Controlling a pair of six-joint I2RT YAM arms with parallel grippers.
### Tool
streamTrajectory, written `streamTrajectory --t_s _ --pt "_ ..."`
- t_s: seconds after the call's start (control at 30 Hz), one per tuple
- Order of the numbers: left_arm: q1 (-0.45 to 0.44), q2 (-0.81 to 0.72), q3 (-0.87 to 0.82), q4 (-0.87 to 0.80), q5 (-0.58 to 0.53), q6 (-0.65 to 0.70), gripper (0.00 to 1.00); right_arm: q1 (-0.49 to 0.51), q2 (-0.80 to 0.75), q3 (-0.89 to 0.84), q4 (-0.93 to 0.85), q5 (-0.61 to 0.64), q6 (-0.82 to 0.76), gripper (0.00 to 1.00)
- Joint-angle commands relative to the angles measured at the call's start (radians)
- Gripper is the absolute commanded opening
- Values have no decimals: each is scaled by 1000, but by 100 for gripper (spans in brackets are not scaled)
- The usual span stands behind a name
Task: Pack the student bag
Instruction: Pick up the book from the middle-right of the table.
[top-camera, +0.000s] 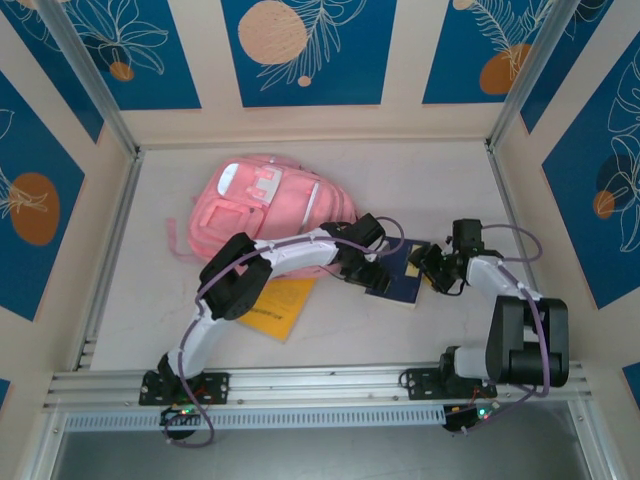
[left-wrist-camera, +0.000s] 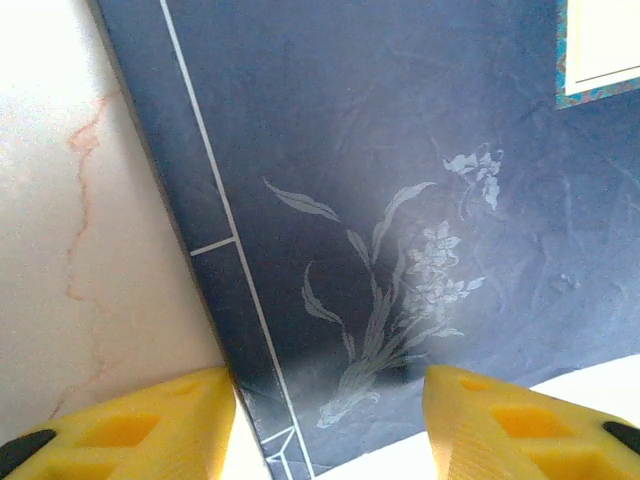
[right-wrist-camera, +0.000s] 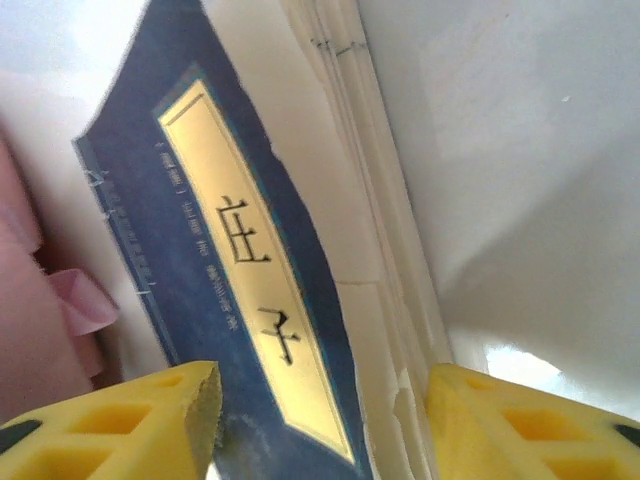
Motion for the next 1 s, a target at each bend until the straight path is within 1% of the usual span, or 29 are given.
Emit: streamTrajectory --t_s 0.0,0.07,0.17,0.23,0.33,0.43,0.47,0.5,0.53,0.6,0.67,0.73,0.87,0.97 --pt "-4 3 -13 -3 -41 22 52 5 -78 -18 -13 -72 22 53" --pt "-4 4 -14 -2 -41 24 52 6 -100 -25 -3 -111 29 49" --pt "-4 2 -18 -4 -49 28 52 7 -119 -27 4 -137 44 44" --pt "-4 1 -22 -3 -52 30 52 7 -116 -36 19 -152 49 39" --pt "-4 1 -28 -1 -49 29 52 8 -86 -48 65 -209 52 32" --pt "-4 -3 -28 0 -46 27 51 19 -47 -48 81 -223 38 21" --pt "-4 -7 -28 0 -44 25 51 22 -41 -45 74 -210 29 16" --pt "-3 -12 -30 0 -33 19 50 24 -37 -45 67 -191 21 9" --pt "0 -19 -32 6 -13 12 50 24 -38 -43 53 -168 15 6" --pt "9 -56 -48 15 15 -4 50 24 -58 -38 23 -118 -4 4" --pt "13 -111 -64 12 12 1 51 24 -87 -35 -4 -81 -16 3" --pt "17 -171 -79 -8 -7 12 54 24 -122 -30 -23 -65 -25 3" --pt "38 -309 -149 -33 -47 13 63 37 -166 -13 -51 -100 -41 4" --pt "69 -403 -210 -51 -60 -17 66 60 -209 -3 -62 -155 -34 4"
